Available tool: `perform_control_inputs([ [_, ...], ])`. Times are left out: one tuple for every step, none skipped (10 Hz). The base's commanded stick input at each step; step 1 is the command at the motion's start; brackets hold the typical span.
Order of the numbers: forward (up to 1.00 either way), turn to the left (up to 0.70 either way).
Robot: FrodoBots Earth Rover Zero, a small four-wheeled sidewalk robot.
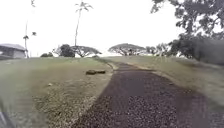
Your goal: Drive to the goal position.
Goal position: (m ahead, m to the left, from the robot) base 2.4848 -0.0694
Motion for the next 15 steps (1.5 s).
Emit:
perform_control_inputs([
  [1.0,0.0],
  [1.0,0.0],
  [1.0,0.0],
  [1.0,0.0],
  [1.0,0.0],
  [1.0,0.0],
  [1.0,0.0],
  [1.0,-0.01],
  [1.0,-0.1],
  [1.0,-0.19],
  [1.0,-0.28],
  [1.0,-0.38],
  [0.48,-0.25],
  [0.0,-0.1],
  [0.0,-0.06],
])
